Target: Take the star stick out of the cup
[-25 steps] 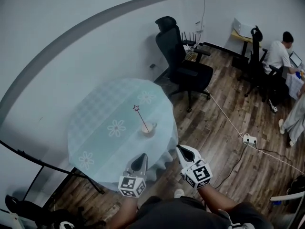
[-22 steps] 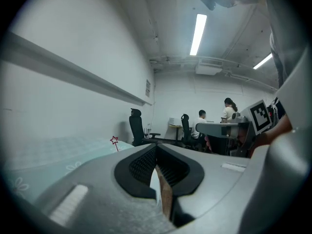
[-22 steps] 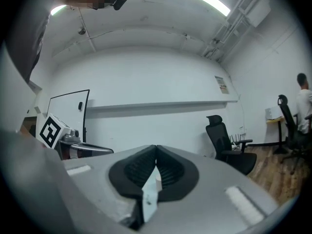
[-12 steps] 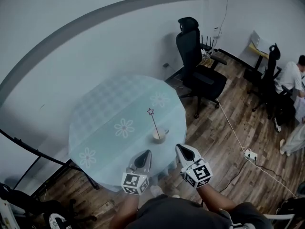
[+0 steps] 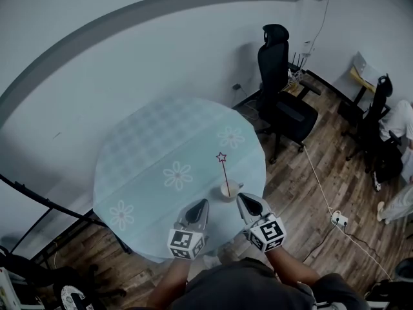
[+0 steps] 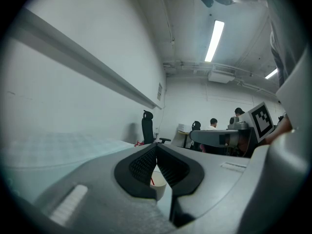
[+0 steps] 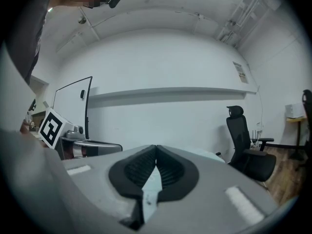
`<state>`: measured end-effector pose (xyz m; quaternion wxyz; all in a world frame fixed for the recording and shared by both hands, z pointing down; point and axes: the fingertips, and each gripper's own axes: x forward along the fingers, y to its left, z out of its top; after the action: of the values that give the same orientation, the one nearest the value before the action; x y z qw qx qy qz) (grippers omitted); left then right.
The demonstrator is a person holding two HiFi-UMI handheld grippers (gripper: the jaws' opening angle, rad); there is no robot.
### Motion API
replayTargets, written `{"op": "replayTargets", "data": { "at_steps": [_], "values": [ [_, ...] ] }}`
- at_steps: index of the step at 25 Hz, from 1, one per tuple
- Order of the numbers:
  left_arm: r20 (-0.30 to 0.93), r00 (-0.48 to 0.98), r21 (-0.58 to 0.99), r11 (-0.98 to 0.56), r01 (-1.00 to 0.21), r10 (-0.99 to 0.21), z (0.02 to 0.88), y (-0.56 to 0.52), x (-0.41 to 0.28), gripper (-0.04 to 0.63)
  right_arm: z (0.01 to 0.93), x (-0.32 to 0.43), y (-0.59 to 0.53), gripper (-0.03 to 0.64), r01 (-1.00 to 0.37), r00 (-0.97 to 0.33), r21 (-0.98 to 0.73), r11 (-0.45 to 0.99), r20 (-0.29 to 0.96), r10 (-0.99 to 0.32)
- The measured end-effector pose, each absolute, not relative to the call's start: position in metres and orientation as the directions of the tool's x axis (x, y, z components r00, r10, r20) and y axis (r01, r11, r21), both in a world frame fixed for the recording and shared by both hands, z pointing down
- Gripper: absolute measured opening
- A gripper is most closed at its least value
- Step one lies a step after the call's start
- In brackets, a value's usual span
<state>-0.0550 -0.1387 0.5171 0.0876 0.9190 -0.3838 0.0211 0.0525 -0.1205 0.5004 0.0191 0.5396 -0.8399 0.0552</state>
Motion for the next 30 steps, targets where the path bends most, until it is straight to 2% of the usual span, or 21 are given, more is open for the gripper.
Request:
{"op": "replayTargets", "data": {
  "at_steps": [6,16,30],
  "values": [
    [0.119,0.683,0.157,-0.666,-0.729,-0.720,0.524,-0.158,-0.068,0.006,0.515,0.054,-0.147,0.003,-0.915,-0.403,-0.072,0.397,0.122,-0.907],
    [0.183,0.607,0.175,-0.582,-0.794,-0.773,0.550,-0.191,-0.070,0.006,0.554,0.052,-0.191,0.003,-0.868,-0.497,-0.087,0.489,0.204,-0.844],
    [0.252,0.521,0.179,-0.490,-0.853,-0.815,0.590,-0.238,-0.074,0.006,0.609,0.067,-0.253,0.003,-0.854,-0.509,-0.073,0.515,0.315,-0.801]
  ]
}}
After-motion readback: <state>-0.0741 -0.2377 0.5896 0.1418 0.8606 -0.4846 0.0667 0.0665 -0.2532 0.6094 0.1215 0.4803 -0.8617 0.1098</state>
